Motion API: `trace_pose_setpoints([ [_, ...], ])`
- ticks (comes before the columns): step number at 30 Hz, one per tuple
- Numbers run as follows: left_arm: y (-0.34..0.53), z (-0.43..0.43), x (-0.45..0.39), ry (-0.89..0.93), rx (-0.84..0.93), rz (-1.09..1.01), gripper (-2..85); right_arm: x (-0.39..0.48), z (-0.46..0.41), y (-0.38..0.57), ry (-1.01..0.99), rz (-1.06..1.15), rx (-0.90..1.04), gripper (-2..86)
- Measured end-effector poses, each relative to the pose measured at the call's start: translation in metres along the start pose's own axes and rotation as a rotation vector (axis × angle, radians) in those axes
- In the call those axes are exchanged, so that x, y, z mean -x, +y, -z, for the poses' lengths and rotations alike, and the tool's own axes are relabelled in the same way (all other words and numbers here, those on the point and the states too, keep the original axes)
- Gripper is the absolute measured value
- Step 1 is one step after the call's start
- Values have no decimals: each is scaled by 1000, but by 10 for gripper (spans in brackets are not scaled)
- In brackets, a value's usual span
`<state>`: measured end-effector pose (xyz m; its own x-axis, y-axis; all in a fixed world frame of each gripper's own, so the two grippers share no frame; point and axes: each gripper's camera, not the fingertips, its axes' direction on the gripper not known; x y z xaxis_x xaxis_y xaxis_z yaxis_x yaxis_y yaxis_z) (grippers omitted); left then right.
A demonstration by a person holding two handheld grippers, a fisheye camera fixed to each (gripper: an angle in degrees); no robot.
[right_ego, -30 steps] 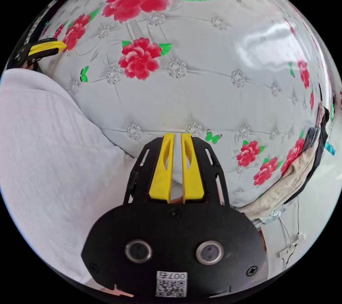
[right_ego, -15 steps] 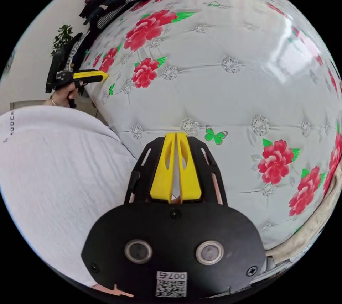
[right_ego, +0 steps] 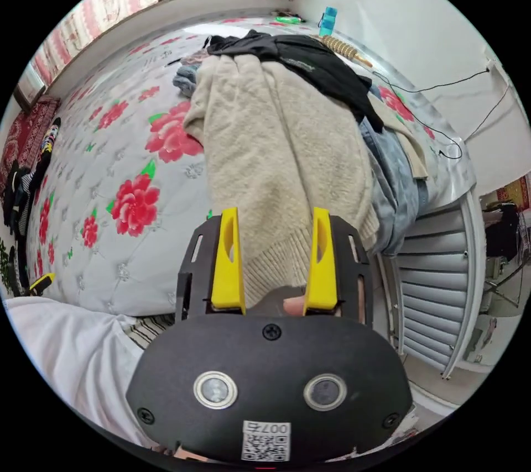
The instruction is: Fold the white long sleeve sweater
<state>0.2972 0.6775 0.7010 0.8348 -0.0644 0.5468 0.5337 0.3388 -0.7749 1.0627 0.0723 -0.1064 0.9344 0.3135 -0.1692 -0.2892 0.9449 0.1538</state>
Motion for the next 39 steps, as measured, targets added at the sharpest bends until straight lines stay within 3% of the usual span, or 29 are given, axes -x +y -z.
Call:
trace_pose_setpoints([
  [1, 0, -1, -11, 14, -7, -9, -10, -2, -16, 1, -49, 32, 96, 102],
  [6, 9, 2, -37, 41, -30, -17, -9, 19, 22, 2, -43, 67, 33, 69],
  [12, 37, 20, -45, 66, -111, -2, -2, 86, 144, 4, -615, 344, -190, 38],
  [19, 71, 67, -38, 175, -334, 75, 34, 252, 300, 23, -923, 920, -311, 27],
  [23, 89, 79, -19, 152, -378, 166, 33, 340, 364, 105, -1323, 1428, -154, 31],
  [25, 103, 83, -3, 163, -397, 231, 16, 367, 380, 142, -1459, 1661, -28, 34],
  [26, 107, 84, 2, 167, -399, 257, 9, 379, 388, 158, -1417, 1777, -9, 36],
  [30, 140, 77, 29, 48, -288, 429, -8, 379, 371, 137, -1303, 1646, -71, 45],
  [34, 168, 80, 39, 111, -371, 501, -10, 341, 285, 58, -1246, 1197, 37, 67],
  [39, 167, 93, 45, 46, -348, 508, -10, 230, 188, -2, -831, 669, -7, 95],
])
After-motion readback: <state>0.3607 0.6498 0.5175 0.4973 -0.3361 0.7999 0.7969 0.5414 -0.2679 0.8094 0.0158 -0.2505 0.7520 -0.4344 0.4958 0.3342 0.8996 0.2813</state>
